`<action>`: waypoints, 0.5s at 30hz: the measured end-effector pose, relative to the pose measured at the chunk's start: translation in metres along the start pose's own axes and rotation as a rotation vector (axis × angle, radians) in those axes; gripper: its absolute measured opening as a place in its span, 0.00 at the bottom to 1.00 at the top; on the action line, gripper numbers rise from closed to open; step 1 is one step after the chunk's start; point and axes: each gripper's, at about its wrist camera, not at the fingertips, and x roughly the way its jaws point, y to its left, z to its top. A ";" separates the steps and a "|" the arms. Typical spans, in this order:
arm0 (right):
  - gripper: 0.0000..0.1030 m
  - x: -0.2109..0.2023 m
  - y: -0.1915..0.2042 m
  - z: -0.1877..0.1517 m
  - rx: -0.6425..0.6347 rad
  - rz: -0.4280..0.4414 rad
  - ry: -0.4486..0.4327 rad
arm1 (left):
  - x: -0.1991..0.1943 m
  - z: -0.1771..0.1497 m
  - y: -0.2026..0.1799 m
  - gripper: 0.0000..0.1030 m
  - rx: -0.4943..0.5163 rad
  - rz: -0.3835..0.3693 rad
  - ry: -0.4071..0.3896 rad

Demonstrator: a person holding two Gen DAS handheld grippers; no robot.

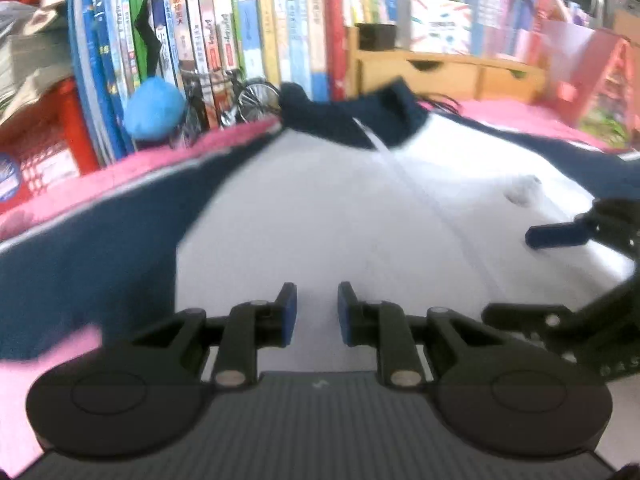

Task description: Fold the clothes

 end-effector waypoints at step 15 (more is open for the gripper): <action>1.00 -0.093 -0.042 -0.074 -0.082 0.056 0.012 | -0.047 -0.052 0.043 0.30 0.105 0.386 -0.046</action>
